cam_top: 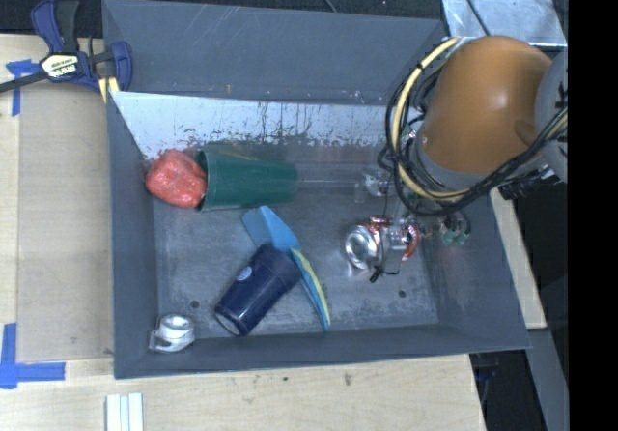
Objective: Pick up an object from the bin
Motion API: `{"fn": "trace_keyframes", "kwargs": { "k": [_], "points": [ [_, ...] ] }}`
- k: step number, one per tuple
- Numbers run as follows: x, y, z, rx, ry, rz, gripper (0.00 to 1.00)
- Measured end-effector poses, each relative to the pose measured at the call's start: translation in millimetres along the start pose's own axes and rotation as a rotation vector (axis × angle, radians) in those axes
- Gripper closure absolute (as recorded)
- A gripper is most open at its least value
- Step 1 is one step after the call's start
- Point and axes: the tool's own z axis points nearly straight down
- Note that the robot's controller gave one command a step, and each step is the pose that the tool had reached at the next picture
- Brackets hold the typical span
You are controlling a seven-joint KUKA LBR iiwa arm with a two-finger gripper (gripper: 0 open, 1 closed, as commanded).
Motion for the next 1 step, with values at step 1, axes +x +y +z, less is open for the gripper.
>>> {"fn": "trace_keyframes", "kwargs": {
  "k": [1],
  "points": [
    [-1.6,-0.1,-4.5,0.0,-0.009,0.0,0.0]
  ]
}}
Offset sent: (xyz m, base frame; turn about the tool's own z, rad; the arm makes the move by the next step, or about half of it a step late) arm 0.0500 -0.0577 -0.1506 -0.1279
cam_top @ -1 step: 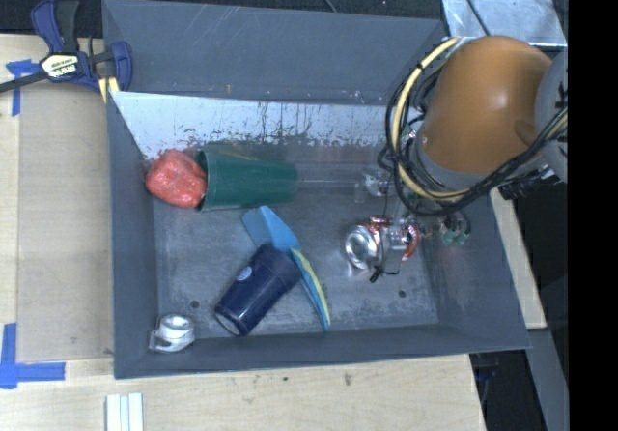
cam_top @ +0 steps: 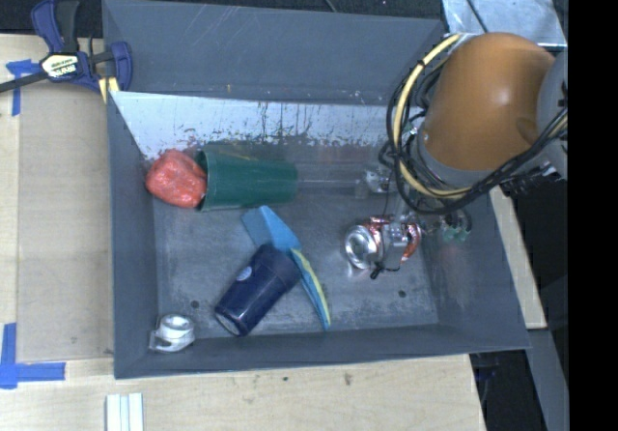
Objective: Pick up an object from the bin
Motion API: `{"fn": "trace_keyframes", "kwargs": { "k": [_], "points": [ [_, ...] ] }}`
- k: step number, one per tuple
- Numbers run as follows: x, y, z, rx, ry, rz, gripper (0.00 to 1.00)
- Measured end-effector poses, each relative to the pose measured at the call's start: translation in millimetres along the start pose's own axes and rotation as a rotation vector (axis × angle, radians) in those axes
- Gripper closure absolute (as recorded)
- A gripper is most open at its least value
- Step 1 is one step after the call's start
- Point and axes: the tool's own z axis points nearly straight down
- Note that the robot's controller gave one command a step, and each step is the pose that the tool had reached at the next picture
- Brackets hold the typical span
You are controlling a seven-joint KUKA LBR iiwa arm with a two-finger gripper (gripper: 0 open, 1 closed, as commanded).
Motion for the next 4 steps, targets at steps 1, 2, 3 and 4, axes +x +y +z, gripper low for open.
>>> {"fn": "trace_keyframes", "kwargs": {
  "k": [1,2,3,4],
  "points": [
    [-22.3,-24.5,62.9,0.0,-0.004,-0.056,0.0],
    [-32.6,-61.9,129.4,0.002,-0.004,-0.295,0.0],
    [-46.1,-71.0,155.8,0.0,-0.004,-0.174,0.0],
    [-56.0,-66.2,154.9,0.002,-0.009,-0.309,0.0]
  ]
}}
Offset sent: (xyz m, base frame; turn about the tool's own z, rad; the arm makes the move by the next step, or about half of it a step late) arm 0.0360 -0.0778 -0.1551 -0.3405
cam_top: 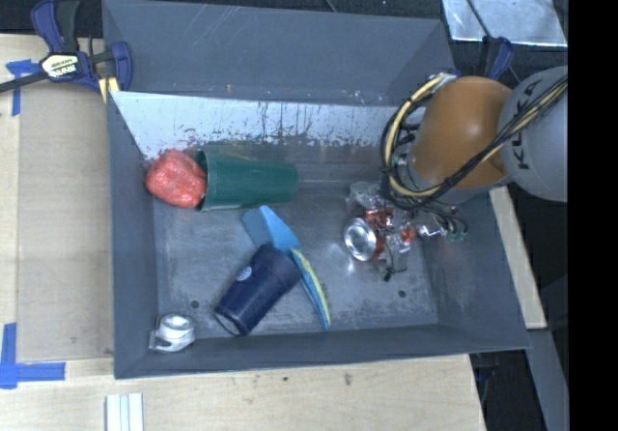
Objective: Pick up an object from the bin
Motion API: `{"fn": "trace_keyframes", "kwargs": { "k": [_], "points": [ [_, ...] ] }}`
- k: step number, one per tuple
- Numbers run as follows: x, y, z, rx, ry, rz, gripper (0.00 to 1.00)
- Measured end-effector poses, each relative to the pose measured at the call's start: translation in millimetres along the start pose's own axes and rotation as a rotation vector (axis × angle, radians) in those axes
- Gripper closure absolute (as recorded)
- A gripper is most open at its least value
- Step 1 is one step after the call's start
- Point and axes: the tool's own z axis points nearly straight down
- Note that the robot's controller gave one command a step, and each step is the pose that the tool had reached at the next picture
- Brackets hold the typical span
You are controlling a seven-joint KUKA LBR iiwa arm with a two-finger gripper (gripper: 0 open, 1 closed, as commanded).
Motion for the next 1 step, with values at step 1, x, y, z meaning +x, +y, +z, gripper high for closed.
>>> {"fn": "trace_keyframes", "kwargs": {
  "k": [1],
  "points": [
    [9.2,-1.9,-0.6,-0.002,-0.001,0.137,1.0]
  ]
}}
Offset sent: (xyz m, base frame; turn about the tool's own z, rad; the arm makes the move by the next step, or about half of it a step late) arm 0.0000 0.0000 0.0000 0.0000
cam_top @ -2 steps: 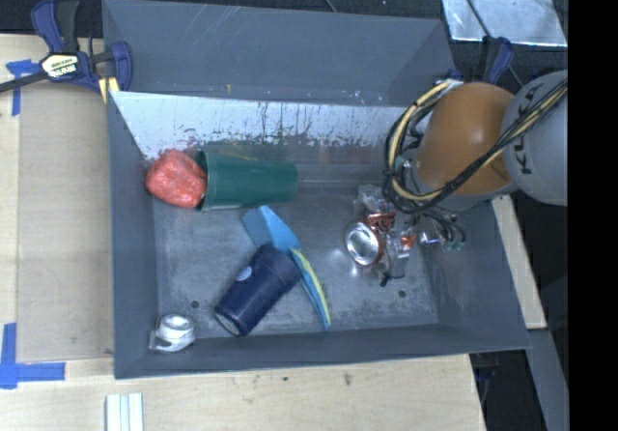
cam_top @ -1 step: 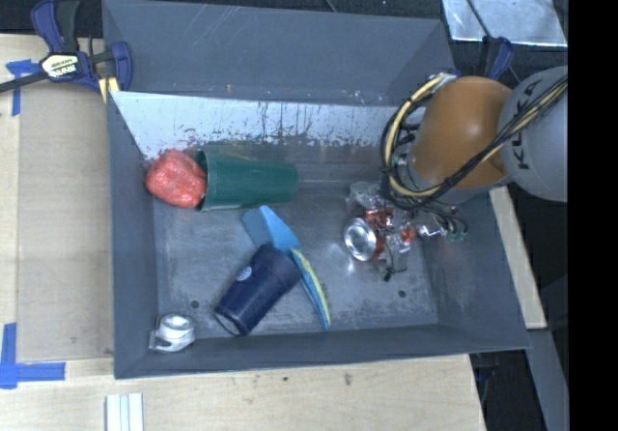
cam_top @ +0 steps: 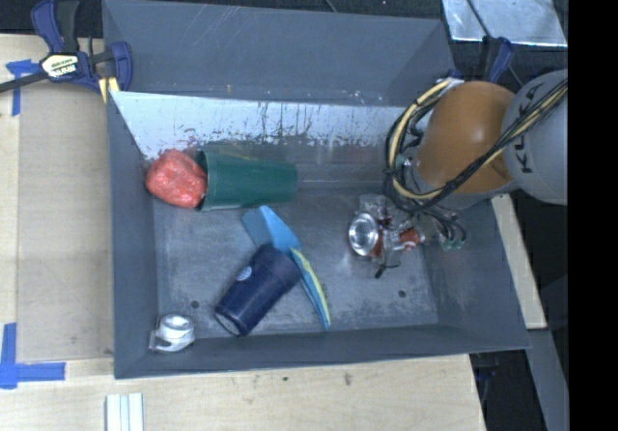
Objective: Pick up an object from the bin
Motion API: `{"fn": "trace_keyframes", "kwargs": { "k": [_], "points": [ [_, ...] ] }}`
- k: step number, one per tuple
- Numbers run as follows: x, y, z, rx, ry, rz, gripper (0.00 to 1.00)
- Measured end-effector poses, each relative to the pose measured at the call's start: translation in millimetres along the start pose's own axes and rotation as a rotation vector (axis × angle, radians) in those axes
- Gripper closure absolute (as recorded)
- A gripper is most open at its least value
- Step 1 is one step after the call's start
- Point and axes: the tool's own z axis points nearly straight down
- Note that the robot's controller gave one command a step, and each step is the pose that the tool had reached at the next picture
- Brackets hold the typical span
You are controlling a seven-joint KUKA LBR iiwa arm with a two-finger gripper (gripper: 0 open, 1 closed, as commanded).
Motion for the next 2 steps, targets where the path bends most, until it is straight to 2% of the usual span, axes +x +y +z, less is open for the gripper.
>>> {"fn": "trace_keyframes", "kwargs": {
  "k": [2],
  "points": [
    [0.9,0.2,-2.8,0.0,0.002,0.0,1.0]
  ]
}}
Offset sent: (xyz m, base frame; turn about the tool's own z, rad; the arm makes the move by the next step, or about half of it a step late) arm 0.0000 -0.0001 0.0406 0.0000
